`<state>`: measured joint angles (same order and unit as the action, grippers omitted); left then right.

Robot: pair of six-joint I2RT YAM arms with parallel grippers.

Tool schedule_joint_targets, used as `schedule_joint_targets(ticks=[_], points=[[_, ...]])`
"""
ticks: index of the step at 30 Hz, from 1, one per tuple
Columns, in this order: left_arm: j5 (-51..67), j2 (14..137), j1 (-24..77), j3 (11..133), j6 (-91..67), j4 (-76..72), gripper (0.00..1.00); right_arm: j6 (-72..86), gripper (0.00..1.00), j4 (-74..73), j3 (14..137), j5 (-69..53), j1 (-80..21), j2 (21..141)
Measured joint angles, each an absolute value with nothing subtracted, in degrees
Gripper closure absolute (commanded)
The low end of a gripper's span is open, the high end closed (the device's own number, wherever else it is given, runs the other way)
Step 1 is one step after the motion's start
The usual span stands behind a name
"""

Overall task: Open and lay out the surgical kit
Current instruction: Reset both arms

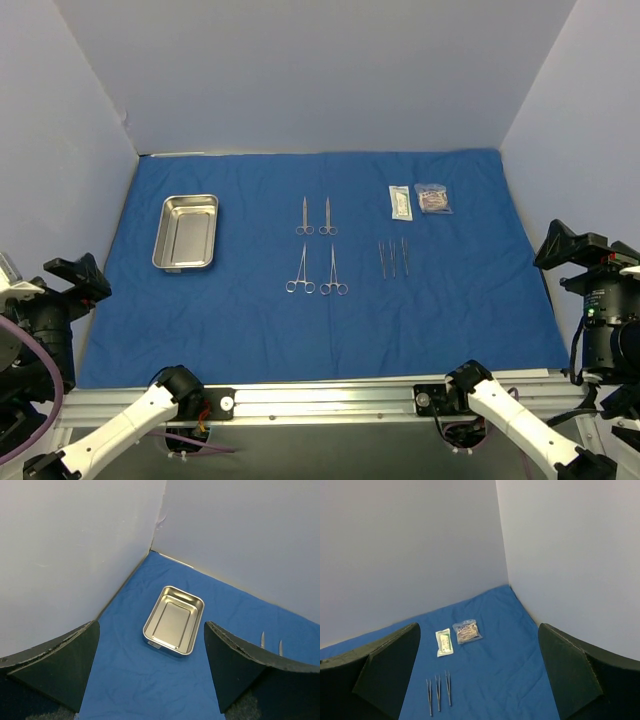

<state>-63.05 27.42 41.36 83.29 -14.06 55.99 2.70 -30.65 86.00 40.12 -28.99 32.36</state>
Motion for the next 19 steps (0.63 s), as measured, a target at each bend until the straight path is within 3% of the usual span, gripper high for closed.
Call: schedule_joint_targets(ticks=[19], points=[[-64.23,27.38,41.36,81.41,-16.10,55.51,0.06,2.90,0.00,-29.93,84.62,42.68,-34.61,31.31]])
